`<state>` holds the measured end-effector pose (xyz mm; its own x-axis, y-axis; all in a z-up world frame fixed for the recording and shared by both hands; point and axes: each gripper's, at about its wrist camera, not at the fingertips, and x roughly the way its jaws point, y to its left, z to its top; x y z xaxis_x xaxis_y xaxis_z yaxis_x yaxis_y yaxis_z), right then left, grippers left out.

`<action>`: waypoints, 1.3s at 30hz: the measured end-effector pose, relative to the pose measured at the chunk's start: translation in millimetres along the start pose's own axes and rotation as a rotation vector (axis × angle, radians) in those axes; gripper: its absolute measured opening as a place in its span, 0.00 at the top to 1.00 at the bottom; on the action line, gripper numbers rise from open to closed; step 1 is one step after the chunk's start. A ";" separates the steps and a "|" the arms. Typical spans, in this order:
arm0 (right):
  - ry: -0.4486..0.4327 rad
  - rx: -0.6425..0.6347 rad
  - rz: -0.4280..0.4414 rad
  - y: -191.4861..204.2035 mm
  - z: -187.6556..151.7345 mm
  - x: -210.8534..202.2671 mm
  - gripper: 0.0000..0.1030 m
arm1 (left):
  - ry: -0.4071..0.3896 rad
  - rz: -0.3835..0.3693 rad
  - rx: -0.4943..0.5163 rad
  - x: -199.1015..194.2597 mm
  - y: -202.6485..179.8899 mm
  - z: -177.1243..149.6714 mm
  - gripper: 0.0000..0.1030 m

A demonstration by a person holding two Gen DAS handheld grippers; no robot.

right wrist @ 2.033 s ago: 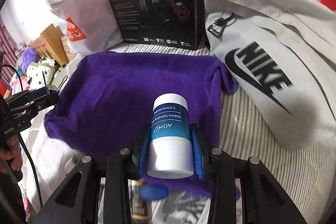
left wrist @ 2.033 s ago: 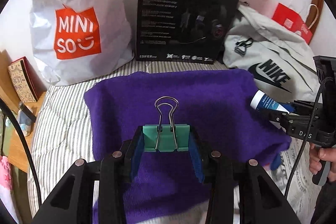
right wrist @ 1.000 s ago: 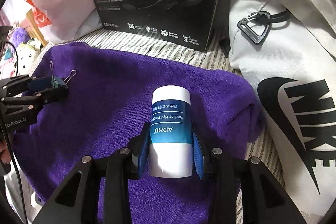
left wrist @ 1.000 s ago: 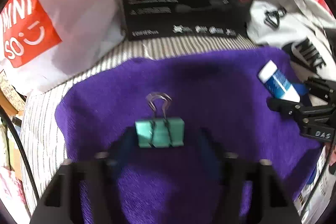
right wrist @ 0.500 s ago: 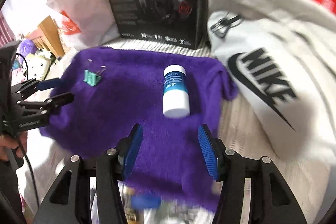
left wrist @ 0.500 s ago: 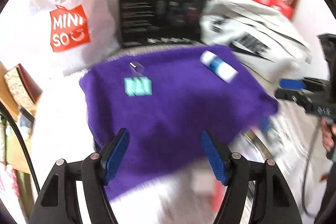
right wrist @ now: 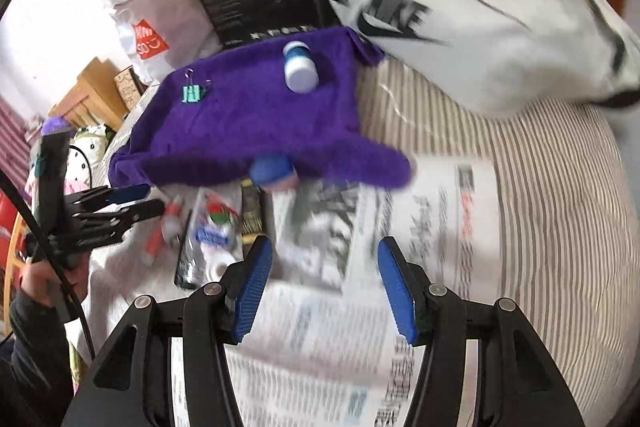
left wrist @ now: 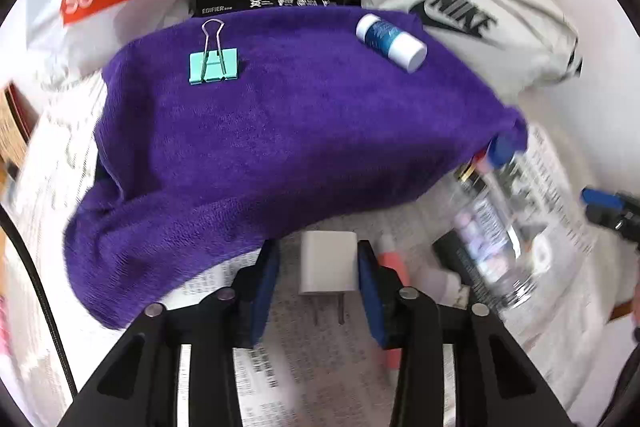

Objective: Organize rigid objects
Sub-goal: 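Move the left gripper to the white plug charger and grasp it, then grasp the blue-lidded pink jar with the right gripper while the left holds the charger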

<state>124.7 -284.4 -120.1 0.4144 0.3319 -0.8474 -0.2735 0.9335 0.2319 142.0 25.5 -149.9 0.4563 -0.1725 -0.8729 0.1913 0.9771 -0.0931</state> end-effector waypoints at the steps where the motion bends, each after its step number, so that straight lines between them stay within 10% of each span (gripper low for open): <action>1: -0.001 0.009 0.001 -1.1 -3.5 -0.2 0.47 | 0.009 0.038 0.022 -2.2 -2.1 -2.3 0.65; 28: -0.006 -0.090 0.002 45.0 43.1 78.7 0.47 | -0.033 0.057 -0.011 -8.5 -2.8 -14.3 0.73; 39: -0.023 -0.101 0.034 45.0 49.4 89.4 0.64 | -0.039 0.024 -0.053 -12.3 5.3 -17.0 0.73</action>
<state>192.2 -206.0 -161.8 0.4233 0.3670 -0.8284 -0.3731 0.9038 0.2097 122.6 34.9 -147.8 0.4944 -0.1524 -0.8558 0.1338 0.9861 -0.0982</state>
